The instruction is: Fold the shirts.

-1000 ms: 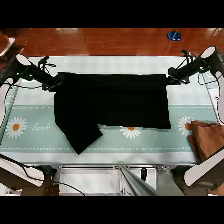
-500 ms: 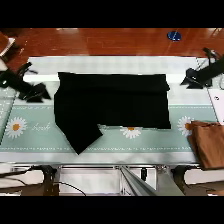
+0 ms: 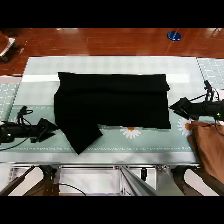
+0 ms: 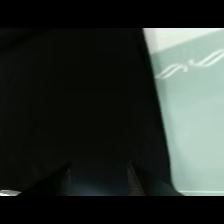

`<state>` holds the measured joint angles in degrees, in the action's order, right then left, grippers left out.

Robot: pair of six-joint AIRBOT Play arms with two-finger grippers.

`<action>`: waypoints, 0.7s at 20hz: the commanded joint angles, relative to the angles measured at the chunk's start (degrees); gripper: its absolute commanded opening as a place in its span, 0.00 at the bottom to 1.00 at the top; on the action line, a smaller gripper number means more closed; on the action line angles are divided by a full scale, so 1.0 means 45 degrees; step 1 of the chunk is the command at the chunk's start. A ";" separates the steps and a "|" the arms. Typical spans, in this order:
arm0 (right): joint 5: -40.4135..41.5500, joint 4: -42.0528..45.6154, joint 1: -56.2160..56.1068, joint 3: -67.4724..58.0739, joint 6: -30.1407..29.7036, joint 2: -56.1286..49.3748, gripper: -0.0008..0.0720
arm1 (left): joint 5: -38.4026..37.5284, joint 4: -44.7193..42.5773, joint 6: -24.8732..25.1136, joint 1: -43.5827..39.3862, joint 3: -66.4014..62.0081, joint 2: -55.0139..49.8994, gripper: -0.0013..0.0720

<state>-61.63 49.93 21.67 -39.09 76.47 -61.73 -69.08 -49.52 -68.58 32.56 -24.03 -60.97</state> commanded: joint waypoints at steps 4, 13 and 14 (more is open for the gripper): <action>-0.0024 -0.0782 0.0039 0.0831 -0.0282 0.0398 0.57 | 0.3963 0.3211 0.0554 -0.2875 0.1579 -0.0015 0.70; -0.1049 0.2395 0.2594 0.1656 0.1787 0.0398 0.57 | 0.3963 0.3016 0.0423 -0.3963 0.1277 -0.0593 0.05; -0.1219 0.1880 0.2594 0.2011 0.1379 0.0398 0.57 | 0.3920 0.3016 0.0423 -0.3963 0.1273 -0.0593 0.05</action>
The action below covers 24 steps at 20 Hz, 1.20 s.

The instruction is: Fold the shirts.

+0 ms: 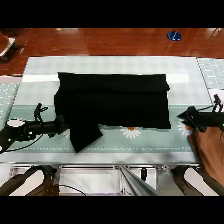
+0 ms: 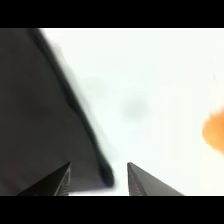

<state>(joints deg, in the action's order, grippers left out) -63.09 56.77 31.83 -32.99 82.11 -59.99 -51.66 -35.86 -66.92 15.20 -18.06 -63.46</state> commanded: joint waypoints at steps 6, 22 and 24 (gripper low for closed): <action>-0.0763 -0.0408 -0.0010 0.1039 -0.0306 -0.0918 0.57 | 0.0049 -0.0019 0.0058 -0.0117 -0.0053 -0.0039 0.05; 0.0986 -0.1438 -0.3735 -0.4148 -0.0714 -0.3177 0.04 | -0.0753 -0.0024 0.0034 0.0049 -0.4367 -0.0515 0.05; 0.1103 -0.2361 -0.3740 -0.5459 -0.0738 -0.4187 0.04 | -0.0151 -0.0024 -0.0597 -0.0340 -0.6207 -0.1569 0.05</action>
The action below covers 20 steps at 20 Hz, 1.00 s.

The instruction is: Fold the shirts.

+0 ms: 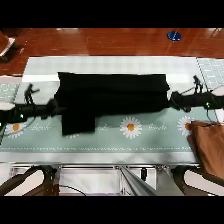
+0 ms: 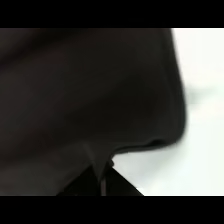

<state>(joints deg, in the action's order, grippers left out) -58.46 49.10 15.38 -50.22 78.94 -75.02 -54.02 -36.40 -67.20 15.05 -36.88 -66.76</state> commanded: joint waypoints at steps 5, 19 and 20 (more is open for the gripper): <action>0.0000 -0.1239 -0.0083 -0.4590 -0.0471 -0.3211 0.04 | 0.0087 -0.0175 -0.1054 -0.1137 -0.6936 -0.4673 0.05; 0.0107 -0.1953 0.0355 -0.7951 -0.0515 -0.6572 0.58 | -0.2016 -0.1681 -0.3400 -0.0889 -1.2468 -0.9122 0.71; -0.0034 -0.1744 0.0733 -0.7951 -0.0510 -0.6256 0.58 | -0.2905 -0.2327 -0.3769 -0.0374 -1.2706 -0.8961 0.71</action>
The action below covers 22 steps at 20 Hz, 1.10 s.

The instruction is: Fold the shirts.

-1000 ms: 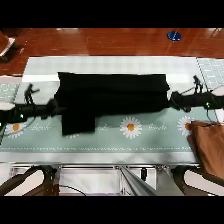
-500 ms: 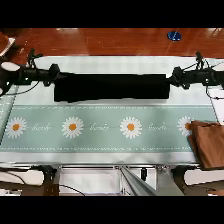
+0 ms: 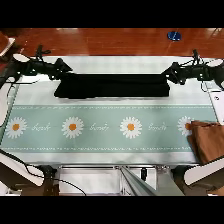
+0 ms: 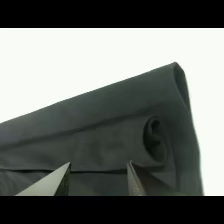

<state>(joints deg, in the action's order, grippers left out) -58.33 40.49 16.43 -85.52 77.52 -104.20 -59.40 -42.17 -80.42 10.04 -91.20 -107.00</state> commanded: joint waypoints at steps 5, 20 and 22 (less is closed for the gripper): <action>-0.1253 0.2880 0.1972 0.0029 0.1146 0.0860 0.58 | -0.3444 -0.4624 -0.0665 0.1967 0.0549 0.2147 0.71; -0.1977 0.0296 -0.0491 0.0185 0.0491 -0.1224 0.07 | 0.2220 -0.2278 0.0928 -0.2730 0.6985 0.7179 0.59; -0.3405 0.1015 -0.0306 0.0131 -0.0223 -0.0510 0.04 | 0.2195 -0.2234 0.0763 -0.2856 0.6965 0.7193 0.06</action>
<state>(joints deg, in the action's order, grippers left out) -67.33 43.62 15.38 -84.51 79.57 -108.55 -50.72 -52.45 -76.31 -0.86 -60.16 -74.89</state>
